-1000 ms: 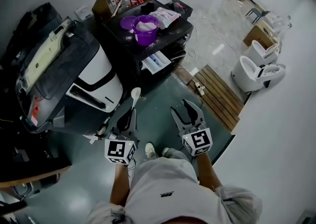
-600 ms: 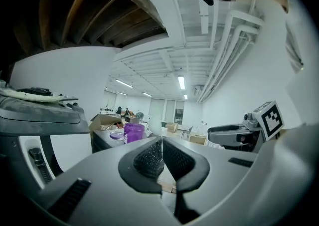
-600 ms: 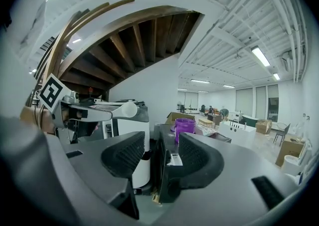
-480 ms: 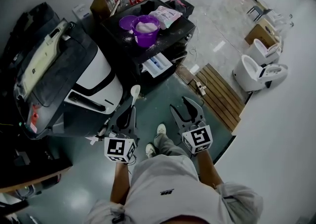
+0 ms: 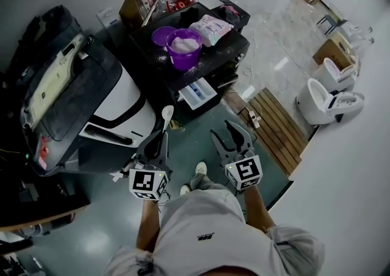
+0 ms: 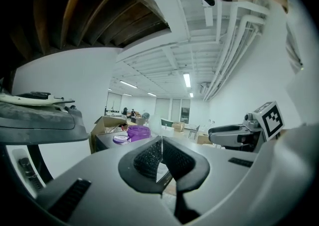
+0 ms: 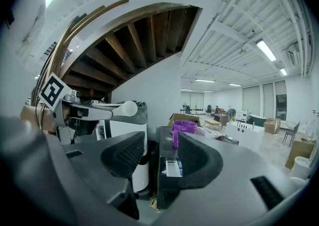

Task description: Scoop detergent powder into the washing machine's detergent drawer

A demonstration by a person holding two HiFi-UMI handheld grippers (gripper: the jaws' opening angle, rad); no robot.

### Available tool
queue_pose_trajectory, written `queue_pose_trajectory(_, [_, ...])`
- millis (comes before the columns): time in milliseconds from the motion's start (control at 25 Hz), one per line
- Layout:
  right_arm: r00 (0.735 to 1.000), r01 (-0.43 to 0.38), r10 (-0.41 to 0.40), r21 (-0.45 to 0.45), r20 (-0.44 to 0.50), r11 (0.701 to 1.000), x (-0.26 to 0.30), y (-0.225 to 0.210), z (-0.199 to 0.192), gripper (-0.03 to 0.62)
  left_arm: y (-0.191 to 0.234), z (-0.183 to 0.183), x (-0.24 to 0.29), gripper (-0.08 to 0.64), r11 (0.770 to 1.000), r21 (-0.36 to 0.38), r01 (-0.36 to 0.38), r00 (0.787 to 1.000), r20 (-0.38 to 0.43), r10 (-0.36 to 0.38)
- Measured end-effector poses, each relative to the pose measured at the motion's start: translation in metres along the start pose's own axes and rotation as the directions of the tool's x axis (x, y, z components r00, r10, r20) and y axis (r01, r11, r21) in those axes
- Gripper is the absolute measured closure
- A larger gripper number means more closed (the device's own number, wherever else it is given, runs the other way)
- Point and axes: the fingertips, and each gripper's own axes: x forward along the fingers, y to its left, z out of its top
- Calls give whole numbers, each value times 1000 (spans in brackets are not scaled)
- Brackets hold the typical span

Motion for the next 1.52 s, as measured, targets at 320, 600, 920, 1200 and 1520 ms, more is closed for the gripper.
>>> queue_pose_trajectory(320, [999,-51,51,6,12,999,26,-43,6,397,-5,11,43,543,999,15,-44,999,-12,44])
queue_pose_trajectory(600, [996,-82,82,8,31,997,41,-73,13,397,-10,19,74,543,996,20,-84,996,-5,84])
queue_pose_trajectory(920, [994,-110,110,16,24,994,66,-95,13,397,-5,22,103,543,995,16,-101,995,-12,101])
queue_pose_trajectory(1200, [994,-110,110,20,24,994,89,-109,16,397,10,23,127,543,995,13,-102,995,-15,102])
queue_pose_trajectory(1520, [996,-88,87,13,7,996,130,-123,23,397,41,27,162,543,997,3,-77,997,-18,77])
